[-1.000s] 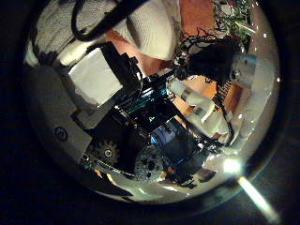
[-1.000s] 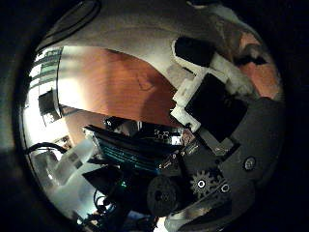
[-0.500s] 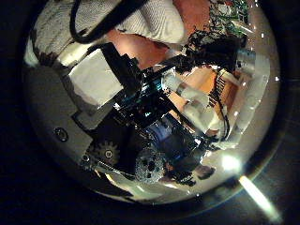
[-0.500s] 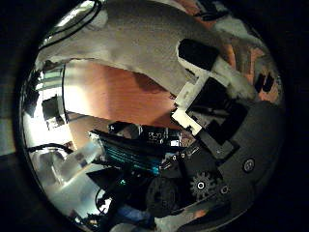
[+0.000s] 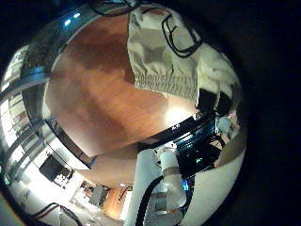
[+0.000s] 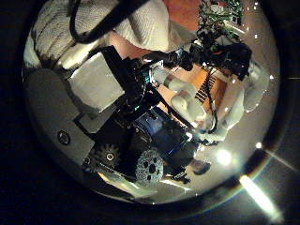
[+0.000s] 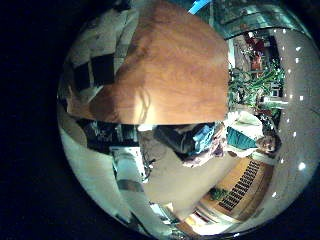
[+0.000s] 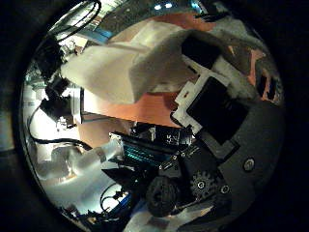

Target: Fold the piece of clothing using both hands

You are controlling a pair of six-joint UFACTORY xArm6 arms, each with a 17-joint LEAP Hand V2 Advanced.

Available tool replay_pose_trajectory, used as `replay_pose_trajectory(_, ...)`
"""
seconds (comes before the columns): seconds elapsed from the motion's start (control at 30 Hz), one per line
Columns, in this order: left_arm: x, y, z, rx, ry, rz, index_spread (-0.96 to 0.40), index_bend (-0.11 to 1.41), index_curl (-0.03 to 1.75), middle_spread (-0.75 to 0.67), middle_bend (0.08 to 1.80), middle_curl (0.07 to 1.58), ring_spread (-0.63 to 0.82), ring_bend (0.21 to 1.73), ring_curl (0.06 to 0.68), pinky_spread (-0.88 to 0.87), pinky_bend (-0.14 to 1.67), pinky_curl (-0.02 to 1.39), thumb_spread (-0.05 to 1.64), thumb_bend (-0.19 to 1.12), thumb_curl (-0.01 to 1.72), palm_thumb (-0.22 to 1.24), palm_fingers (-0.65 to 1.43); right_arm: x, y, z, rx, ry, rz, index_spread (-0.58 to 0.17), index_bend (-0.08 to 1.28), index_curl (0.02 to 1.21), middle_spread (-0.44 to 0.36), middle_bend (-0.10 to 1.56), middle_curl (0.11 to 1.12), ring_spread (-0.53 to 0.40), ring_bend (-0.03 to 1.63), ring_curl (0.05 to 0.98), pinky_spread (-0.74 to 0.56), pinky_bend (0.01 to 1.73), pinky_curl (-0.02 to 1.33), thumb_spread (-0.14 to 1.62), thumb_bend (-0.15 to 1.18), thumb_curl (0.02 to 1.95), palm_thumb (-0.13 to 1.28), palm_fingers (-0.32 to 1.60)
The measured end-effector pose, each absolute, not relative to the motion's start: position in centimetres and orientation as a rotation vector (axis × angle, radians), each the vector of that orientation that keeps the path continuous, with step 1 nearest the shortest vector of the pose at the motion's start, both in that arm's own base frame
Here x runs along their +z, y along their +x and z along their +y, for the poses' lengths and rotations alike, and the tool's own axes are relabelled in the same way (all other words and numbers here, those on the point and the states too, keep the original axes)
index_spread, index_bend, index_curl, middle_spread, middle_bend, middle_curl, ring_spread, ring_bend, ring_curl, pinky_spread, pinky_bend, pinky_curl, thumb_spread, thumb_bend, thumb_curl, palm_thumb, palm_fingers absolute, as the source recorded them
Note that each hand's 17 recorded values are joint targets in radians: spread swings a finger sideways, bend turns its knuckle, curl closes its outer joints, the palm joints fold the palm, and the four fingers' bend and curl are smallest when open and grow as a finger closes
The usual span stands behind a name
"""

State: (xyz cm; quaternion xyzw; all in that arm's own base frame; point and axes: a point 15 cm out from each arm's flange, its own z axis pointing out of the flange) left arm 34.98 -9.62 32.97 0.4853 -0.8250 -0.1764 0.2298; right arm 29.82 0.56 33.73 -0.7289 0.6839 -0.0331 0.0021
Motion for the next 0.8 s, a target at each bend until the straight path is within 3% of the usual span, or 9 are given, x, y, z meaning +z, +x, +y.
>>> replay_pose_trajectory(0.4, 31.5, 32.2, -5.3, -0.446, 1.407, -2.189, -0.69, 0.19, 1.29, -0.61, 0.85, 0.95, -0.49, 1.21, 0.507, -0.71, 0.82, 0.76, 1.18, -0.02, 0.49, 0.69, 0.93, 38.6, 37.7, 3.5, -0.145, -2.289, 2.059, -0.259, 1.13, 0.82, -0.118, 1.33, 0.80, -0.200, 1.42, 0.697, -0.20, 1.26, 0.87, 1.02, -0.01, 0.83, 1.02, 1.11)
replay_pose_trajectory(0.8, 28.8, 32.0, -1.5, -0.400, 1.542, -2.092, -0.68, 0.20, 1.26, -0.60, 0.85, 0.93, -0.50, 1.15, 0.495, -0.72, 0.68, 0.77, 1.20, -0.02, 0.46, 0.65, 0.90, 34.2, 49.4, 12.7, -0.104, -2.482, 1.896, -0.259, 1.13, 0.82, -0.116, 1.34, 0.78, -0.199, 1.41, 0.699, -0.21, 1.23, 0.93, 1.01, -0.01, 0.87, 1.01, 1.12)
